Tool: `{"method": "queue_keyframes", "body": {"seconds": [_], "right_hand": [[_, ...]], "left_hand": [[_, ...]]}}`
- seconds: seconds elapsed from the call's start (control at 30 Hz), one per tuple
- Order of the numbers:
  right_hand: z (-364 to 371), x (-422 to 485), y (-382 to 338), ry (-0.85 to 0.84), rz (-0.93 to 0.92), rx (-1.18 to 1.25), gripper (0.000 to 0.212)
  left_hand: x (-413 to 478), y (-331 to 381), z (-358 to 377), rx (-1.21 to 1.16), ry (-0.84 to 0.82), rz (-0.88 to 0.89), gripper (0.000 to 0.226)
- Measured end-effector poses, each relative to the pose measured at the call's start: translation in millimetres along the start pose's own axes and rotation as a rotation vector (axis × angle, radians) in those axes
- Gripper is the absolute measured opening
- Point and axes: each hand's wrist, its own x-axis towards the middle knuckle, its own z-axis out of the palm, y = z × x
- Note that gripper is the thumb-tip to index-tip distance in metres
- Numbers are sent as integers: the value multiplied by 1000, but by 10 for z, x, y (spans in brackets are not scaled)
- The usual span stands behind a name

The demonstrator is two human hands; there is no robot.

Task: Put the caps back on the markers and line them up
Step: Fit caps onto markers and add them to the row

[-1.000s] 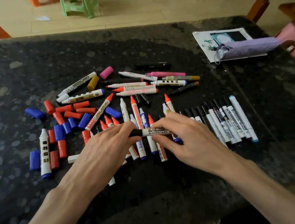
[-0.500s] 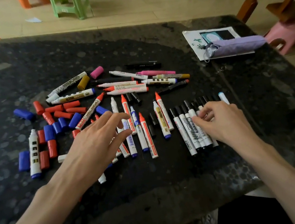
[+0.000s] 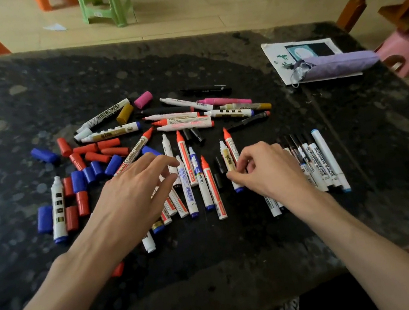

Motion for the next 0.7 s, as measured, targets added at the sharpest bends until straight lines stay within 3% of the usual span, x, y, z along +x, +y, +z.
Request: {"method": "queue_keyframes", "body": {"seconds": [0.17, 0.3, 0.47, 0.57, 0.7], "right_hand": [[-31, 14, -30, -25, 40, -47, 25], [-96, 56, -6, -107, 12, 109, 19], [-170, 340, 201, 160, 4, 142, 3], [-156, 565, 313, 289, -49, 19, 24], [-74, 751, 291, 229, -106, -160, 37]], "left_hand": [[6, -26, -47, 24, 15, -26, 26], [14, -69, -88, 30, 48, -74, 24], [6, -41, -113, 33, 55, -83, 25], [8, -29, -126, 21, 56, -87, 25], [17, -51, -130, 14, 60, -92, 25]]}}
